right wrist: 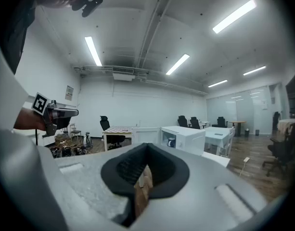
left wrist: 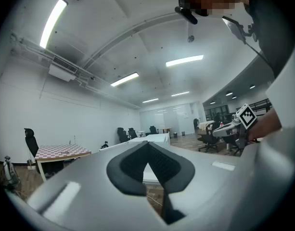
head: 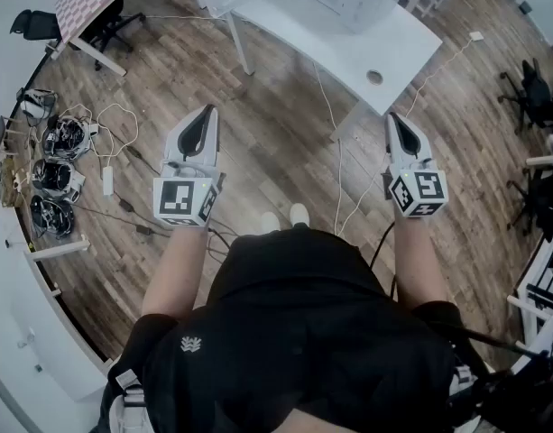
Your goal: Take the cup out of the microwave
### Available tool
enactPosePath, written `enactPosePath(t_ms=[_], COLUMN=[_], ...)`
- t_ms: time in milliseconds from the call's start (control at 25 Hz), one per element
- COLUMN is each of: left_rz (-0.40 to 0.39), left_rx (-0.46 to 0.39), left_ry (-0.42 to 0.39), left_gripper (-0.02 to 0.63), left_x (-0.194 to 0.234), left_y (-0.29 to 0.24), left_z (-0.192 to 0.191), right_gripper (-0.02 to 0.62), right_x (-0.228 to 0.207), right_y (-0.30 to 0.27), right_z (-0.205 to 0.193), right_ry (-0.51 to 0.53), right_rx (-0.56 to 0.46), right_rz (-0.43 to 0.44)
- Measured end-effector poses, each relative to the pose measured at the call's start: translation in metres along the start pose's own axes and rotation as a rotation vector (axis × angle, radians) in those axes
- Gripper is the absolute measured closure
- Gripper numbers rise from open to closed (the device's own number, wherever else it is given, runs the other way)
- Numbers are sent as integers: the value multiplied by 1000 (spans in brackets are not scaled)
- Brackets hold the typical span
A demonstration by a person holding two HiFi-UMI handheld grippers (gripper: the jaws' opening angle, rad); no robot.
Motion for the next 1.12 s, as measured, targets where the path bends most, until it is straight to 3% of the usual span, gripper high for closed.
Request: enactPosePath(t_ms=[440, 680, 920, 1120], left_rz=[5, 63, 46, -1], left_rx=[21, 44, 66, 31], left_ry=[-42, -58, -38, -47], left_gripper=[600, 598, 600, 600], left_x=[-16, -13, 4, 42], left_y=[-26, -40, -69, -131], left_z=[3, -9, -35, -45], right_gripper=[597, 595, 595, 595], right_x=[-22, -36, -37, -47], right_y=[-15, -52, -93, -142], right_z=[-14, -17, -17, -9], right_ry=[-7, -17, -8, -15], right_rx=[17, -13, -1, -9], right_rz=[44, 75, 50, -9])
Point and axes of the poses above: the fingertips, and each gripper's own axes: y backward along the fingers, x to its left, z out of its top, the point moved 10 cm from there along y, backward along the fingers, and after that the axes turned 11 degrees about -y, right-handed, at the moved point
